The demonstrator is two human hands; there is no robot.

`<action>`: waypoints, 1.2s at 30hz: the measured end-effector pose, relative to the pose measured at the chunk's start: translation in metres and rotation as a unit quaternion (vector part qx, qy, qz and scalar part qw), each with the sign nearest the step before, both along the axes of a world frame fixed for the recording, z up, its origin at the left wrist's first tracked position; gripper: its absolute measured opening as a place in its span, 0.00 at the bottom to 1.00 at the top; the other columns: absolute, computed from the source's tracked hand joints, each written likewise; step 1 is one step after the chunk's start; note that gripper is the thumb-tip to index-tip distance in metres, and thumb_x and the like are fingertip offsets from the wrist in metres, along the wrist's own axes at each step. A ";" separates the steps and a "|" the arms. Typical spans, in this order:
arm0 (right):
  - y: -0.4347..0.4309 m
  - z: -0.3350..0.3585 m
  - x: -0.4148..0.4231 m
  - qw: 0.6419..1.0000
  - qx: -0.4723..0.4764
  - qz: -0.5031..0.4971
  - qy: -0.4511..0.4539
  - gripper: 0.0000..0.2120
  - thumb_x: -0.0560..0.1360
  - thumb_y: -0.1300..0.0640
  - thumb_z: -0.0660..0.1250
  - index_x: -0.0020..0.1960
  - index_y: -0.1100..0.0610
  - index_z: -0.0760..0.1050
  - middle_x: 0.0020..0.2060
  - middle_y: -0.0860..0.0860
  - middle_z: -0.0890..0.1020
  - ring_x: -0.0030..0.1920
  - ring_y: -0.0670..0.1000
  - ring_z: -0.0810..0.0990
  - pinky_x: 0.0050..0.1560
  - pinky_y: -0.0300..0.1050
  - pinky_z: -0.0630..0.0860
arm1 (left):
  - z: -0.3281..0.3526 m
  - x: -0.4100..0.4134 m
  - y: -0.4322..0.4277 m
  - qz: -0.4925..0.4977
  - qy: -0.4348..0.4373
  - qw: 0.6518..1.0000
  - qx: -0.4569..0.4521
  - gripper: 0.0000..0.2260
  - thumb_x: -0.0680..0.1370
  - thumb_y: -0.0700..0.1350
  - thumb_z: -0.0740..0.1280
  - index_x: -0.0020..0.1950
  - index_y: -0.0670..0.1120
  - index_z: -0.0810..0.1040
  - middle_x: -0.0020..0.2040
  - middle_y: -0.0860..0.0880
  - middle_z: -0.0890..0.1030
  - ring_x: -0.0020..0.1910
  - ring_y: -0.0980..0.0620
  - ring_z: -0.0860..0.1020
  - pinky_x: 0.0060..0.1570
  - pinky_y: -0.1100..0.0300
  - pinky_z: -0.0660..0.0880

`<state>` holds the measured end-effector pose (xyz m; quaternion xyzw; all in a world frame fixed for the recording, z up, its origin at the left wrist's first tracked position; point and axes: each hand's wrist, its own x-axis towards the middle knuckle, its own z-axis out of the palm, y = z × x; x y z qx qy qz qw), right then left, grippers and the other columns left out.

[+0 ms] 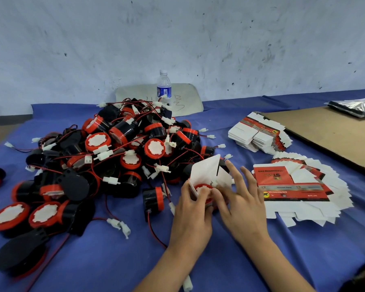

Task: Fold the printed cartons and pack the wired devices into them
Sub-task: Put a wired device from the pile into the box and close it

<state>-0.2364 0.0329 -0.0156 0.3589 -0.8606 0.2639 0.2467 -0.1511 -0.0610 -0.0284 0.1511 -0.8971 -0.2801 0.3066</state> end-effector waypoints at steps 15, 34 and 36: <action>-0.001 -0.006 -0.015 0.988 0.014 0.096 -0.123 0.19 0.80 0.44 0.54 0.55 0.53 0.80 0.69 0.46 0.70 0.63 0.53 0.73 0.51 0.41 0.69 | -0.004 -0.002 -0.003 0.005 -0.062 0.997 0.052 0.20 0.83 0.48 0.59 0.75 0.55 0.64 0.78 0.53 0.37 0.74 0.55 0.62 0.66 0.67 0.56; 0.001 -0.008 -0.006 0.960 -0.160 0.181 -0.145 0.09 0.77 0.61 0.63 0.55 0.54 0.77 0.48 0.36 0.81 0.49 0.41 0.80 0.46 0.42 0.77 | 0.004 -0.001 0.002 0.037 -0.027 0.996 0.074 0.23 0.79 0.31 0.59 0.73 0.47 0.69 0.76 0.57 0.40 0.72 0.54 0.66 0.71 0.46 0.63; 0.000 -0.006 -0.005 0.949 -0.198 0.183 -0.162 0.09 0.77 0.63 0.64 0.56 0.53 0.74 0.49 0.37 0.78 0.47 0.42 0.81 0.44 0.48 0.78 | 0.002 -0.001 0.003 0.055 -0.028 0.997 0.048 0.24 0.79 0.31 0.58 0.74 0.47 0.67 0.76 0.58 0.41 0.75 0.52 0.60 0.71 0.52 0.64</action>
